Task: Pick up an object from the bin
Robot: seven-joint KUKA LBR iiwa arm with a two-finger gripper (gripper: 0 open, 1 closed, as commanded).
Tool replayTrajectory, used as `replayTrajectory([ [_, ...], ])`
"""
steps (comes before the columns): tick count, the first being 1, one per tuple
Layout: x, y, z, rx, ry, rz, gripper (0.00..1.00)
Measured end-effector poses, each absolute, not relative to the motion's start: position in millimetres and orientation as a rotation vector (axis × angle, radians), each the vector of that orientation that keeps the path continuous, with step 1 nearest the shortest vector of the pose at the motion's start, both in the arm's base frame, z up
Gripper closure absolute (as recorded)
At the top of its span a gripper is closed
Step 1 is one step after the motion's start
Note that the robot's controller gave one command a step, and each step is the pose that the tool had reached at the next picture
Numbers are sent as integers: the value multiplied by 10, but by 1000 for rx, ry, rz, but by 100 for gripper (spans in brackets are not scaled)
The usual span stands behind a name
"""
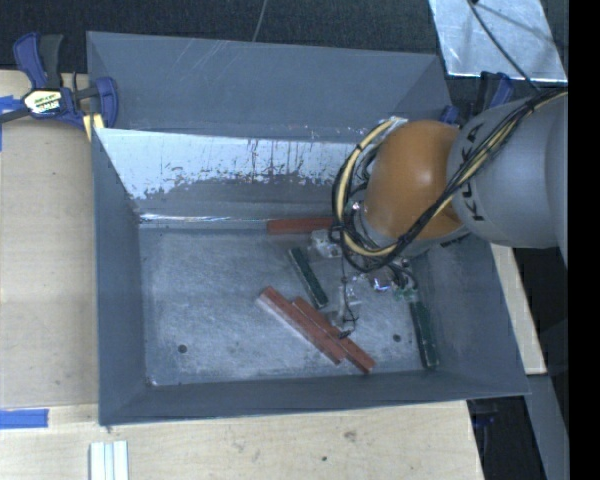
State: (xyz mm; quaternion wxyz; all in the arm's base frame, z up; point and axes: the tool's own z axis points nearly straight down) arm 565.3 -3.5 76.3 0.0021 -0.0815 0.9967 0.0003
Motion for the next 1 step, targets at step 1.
replayTrajectory([
  [1,5293,390,761,-538,3090,-2,0],
])
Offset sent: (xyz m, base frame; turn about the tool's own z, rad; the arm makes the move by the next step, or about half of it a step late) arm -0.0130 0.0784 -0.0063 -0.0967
